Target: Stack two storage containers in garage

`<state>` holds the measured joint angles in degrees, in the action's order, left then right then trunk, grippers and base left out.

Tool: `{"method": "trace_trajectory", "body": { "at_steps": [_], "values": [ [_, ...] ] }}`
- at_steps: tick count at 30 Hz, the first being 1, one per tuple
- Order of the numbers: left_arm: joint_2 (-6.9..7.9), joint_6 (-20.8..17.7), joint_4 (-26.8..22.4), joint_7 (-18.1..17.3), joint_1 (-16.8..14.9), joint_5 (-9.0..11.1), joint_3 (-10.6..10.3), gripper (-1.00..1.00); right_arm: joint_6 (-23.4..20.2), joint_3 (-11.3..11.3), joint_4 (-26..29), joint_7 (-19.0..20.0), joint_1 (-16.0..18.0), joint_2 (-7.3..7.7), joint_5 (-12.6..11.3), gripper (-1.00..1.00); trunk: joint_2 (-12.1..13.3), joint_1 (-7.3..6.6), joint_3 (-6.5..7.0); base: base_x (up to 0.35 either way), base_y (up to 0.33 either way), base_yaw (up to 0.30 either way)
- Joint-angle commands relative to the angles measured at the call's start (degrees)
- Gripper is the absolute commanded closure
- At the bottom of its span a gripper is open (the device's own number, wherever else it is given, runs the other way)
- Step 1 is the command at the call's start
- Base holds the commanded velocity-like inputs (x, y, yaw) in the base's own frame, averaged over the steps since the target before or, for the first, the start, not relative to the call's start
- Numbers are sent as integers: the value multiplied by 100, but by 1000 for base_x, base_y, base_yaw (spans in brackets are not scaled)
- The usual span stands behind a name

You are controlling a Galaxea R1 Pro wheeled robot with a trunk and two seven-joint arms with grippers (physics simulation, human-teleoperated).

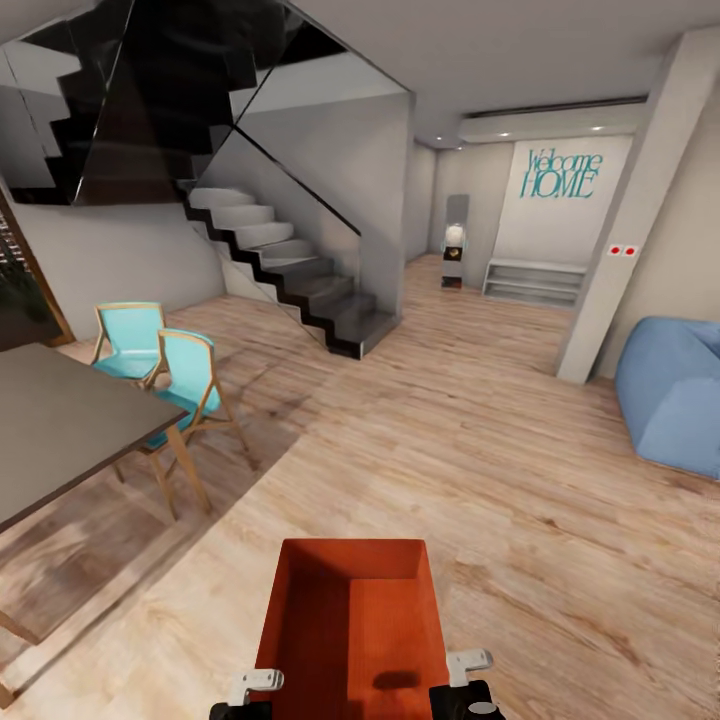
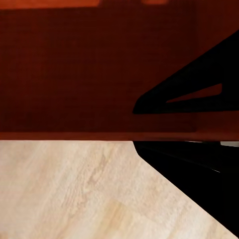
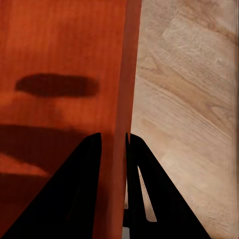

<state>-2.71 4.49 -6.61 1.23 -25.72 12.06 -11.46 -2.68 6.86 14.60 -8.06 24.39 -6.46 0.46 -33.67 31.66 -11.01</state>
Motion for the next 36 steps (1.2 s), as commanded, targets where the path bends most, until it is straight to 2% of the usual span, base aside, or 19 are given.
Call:
{"method": "trace_trajectory", "body": {
  "at_steps": [1,6,17,27,36],
  "values": [
    [-3,16,20,-22,-3,77,-190,100,-23,114,25,7,5,-4,-20,100,-8,5,-9,342,0,-254],
    [-5,16,20,-22,-3,76,-190,100,-22,114,25,7,5,-4,-20,100,-8,5,-9,342,0,-227],
    [-6,18,20,-20,-3,77,-190,100,-22,116,25,7,5,-4,-20,100,-8,5,-9,342,0,-30],
    [-6,17,20,-25,-3,75,-195,100,-23,116,25,7,5,-4,-20,100,-8,5,-9,342,0,-195],
    [-2,17,20,-22,-3,77,-190,100,-22,119,25,7,5,-4,-20,100,-8,5,-9,342,0,-43]
  ]
}}
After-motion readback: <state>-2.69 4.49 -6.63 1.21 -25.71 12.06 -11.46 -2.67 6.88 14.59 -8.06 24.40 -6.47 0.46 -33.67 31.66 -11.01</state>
